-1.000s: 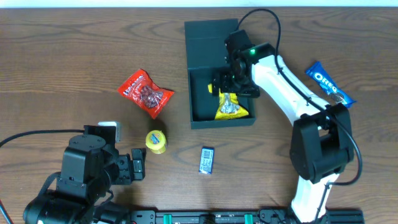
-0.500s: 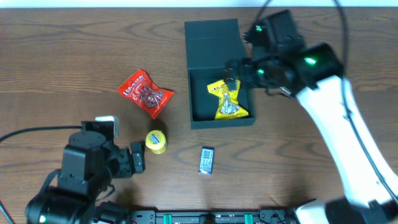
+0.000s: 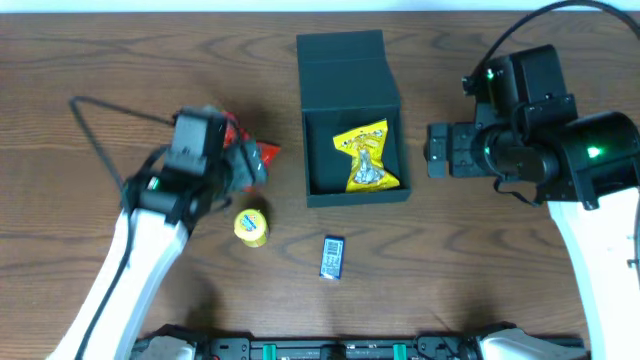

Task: Pack container
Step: 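Move the left gripper to the red HACKS bag and grasp it, then lift the red bag and carry it right toward the box, then lower the red bag into the box beside the yellow bag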

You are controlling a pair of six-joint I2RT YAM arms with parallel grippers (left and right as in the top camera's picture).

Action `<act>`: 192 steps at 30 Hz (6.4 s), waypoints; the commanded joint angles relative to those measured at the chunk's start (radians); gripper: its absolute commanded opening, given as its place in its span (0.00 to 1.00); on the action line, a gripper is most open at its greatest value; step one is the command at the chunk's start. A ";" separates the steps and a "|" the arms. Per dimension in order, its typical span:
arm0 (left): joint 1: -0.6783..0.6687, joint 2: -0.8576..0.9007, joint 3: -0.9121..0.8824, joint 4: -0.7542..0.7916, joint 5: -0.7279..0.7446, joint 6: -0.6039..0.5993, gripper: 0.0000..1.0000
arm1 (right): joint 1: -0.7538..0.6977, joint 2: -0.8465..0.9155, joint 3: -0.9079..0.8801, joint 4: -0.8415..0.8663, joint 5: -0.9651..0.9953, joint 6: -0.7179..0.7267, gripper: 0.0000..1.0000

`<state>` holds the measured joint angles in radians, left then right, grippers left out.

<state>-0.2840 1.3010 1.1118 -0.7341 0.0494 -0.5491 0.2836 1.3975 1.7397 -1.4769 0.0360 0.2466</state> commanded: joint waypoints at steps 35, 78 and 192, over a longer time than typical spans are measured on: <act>0.177 0.640 0.226 0.118 0.174 -0.499 0.95 | -0.008 -0.006 -0.074 0.027 0.046 -0.061 0.99; 0.177 0.682 0.226 0.107 0.127 -0.483 0.26 | -0.008 -0.006 -0.097 0.051 0.047 -0.088 0.99; -0.291 0.557 0.588 -0.175 0.059 0.114 0.98 | -0.008 -0.006 -0.100 0.048 0.099 -0.095 0.99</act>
<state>-0.5835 1.9133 1.6806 -0.8875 0.1673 -0.4633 0.2836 1.3975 1.6451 -1.4246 0.1246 0.1635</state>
